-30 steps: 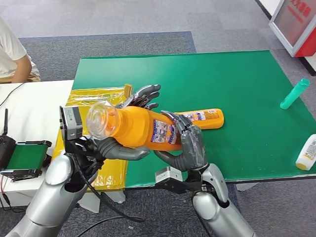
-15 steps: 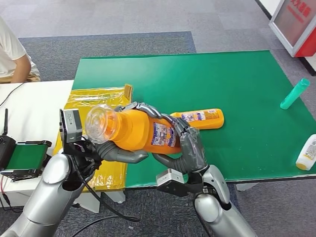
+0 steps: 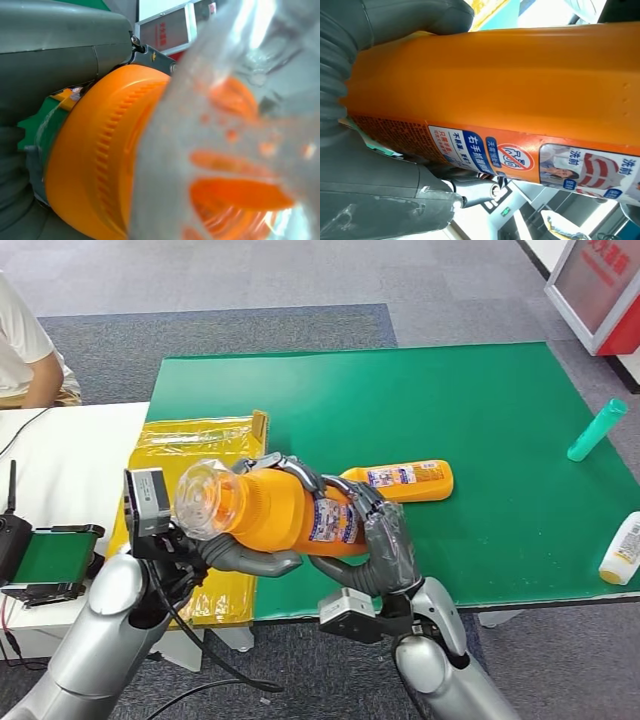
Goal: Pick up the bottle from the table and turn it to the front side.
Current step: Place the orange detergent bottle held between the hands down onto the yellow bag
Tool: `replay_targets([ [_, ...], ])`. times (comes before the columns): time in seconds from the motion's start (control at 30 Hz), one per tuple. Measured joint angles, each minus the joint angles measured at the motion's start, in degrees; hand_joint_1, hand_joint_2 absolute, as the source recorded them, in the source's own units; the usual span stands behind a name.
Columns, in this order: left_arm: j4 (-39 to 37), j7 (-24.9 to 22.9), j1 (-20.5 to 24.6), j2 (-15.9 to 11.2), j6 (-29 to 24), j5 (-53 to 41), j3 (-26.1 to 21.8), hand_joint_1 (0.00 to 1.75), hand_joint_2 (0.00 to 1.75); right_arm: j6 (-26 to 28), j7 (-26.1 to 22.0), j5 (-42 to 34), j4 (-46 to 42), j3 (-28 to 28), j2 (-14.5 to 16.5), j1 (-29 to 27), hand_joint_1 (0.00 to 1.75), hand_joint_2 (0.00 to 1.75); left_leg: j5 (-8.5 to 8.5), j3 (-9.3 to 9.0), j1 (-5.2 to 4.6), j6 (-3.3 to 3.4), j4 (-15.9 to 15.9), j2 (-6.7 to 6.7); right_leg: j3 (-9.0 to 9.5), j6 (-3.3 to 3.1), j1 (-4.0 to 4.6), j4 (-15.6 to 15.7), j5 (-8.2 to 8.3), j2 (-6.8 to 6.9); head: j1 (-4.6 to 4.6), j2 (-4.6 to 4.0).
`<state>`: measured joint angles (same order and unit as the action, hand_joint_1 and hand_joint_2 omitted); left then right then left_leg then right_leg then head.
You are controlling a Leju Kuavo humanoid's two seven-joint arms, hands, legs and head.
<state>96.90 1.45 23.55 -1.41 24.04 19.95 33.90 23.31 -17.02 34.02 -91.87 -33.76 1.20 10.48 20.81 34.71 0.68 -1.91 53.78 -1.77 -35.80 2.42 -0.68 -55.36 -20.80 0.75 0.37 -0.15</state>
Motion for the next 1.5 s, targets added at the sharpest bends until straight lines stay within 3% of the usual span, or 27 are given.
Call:
replay_targets([
  [0.07,0.01,0.52,-0.80,-0.04,-0.26,1.47,-0.33,1.75,1.75,-0.07,-0.18,-0.58,-0.37,-0.01,0.00,-0.45,0.00,1.75,0.00,0.01,0.00,0.00,0.00,0.00,0.00,0.00,0.00,0.00,0.00,0.00,0.00,0.00],
  [0.27,1.06,5.07,-4.36,-0.27,-4.99,-0.46,-3.29,1.75,1.75,0.45,0.23,-2.57,-2.76,1.13,0.00,-1.86,0.00,1.75,0.02,0.02,0.00,-0.01,0.00,0.00,-0.02,0.01,0.00,0.00,-0.01,0.00,0.00,0.00],
  [0.43,4.15,11.17,-8.50,-0.51,-15.81,-15.89,-9.39,1.75,1.75,1.26,0.69,-4.15,-6.85,5.36,-0.12,-4.06,0.00,1.75,0.02,0.02,0.00,-0.01,0.00,0.00,-0.03,0.01,0.00,0.00,-0.02,0.00,0.00,0.00],
  [0.57,5.97,12.17,-10.40,-0.51,-19.51,-22.17,-12.16,1.75,1.75,1.37,0.82,-4.32,-9.27,7.62,-0.28,-5.31,0.00,1.75,0.02,0.02,0.00,-0.01,0.00,0.00,-0.02,0.01,0.00,0.00,-0.02,0.00,0.01,0.00],
  [0.8,7.49,12.80,-15.22,-0.54,-31.05,-48.01,-17.18,1.75,1.75,1.52,0.30,-4.56,-16.81,13.32,-0.28,-8.85,0.00,1.75,0.05,0.02,0.00,-0.02,0.00,0.00,-0.03,0.02,0.00,0.00,-0.05,0.00,-0.01,0.00],
  [1.1,3.70,4.92,-16.90,-1.39,-30.48,-69.82,-18.99,1.75,1.75,-2.57,1.21,-3.95,-21.52,16.77,-0.28,-10.69,0.00,1.75,0.05,0.00,0.00,-0.03,0.00,0.00,-0.04,-0.01,0.00,0.00,-0.04,0.00,0.00,0.00],
  [1.27,-5.76,-0.95,-13.83,-1.94,-30.27,-85.88,-17.44,1.75,1.75,-4.34,1.32,-5.33,-22.03,17.06,-0.14,-10.08,0.00,1.75,-0.01,0.00,0.00,-0.02,0.00,0.00,-0.03,0.00,0.00,0.00,0.03,0.00,0.00,0.00],
  [1.5,-19.26,-2.48,-9.31,-1.21,-30.25,-90.83,-14.79,1.75,1.75,-5.03,1.85,-6.68,-22.21,17.09,0.12,-9.32,0.00,1.75,-0.03,0.01,0.00,-0.02,0.00,0.00,-0.05,0.00,0.00,0.00,0.06,-0.01,0.00,0.00],
])
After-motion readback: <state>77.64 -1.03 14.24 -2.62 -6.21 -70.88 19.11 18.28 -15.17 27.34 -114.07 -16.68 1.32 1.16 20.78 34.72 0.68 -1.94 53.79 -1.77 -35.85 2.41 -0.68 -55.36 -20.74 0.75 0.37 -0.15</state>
